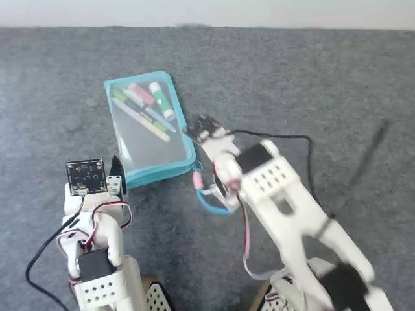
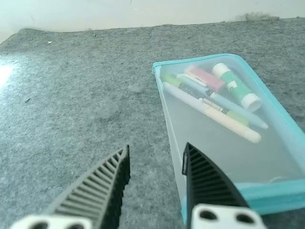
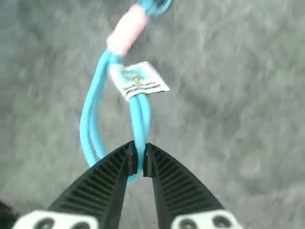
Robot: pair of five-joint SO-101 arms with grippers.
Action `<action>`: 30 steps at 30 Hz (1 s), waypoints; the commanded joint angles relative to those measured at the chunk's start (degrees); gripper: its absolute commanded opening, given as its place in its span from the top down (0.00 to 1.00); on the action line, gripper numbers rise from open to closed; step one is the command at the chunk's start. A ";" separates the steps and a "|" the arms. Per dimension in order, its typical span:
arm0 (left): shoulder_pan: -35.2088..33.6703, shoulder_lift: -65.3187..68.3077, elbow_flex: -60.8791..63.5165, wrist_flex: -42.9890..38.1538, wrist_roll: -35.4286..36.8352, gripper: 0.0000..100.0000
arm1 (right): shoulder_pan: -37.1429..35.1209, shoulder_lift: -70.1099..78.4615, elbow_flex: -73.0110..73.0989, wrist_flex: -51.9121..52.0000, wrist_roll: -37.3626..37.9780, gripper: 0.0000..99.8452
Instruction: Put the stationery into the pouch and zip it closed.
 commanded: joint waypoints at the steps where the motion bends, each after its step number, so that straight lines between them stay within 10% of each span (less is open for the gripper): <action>1: 0.53 -1.05 -0.57 -1.67 -0.70 0.83 | 4.70 -6.29 3.60 1.63 5.80 0.99; 11: 0.53 -1.05 0.13 -1.93 -0.79 0.83 | 0.84 -10.07 6.95 -2.59 5.98 0.65; 30: 0.62 -1.14 0.22 -1.93 -0.79 0.83 | -10.68 12.35 1.76 -28.09 -7.56 0.72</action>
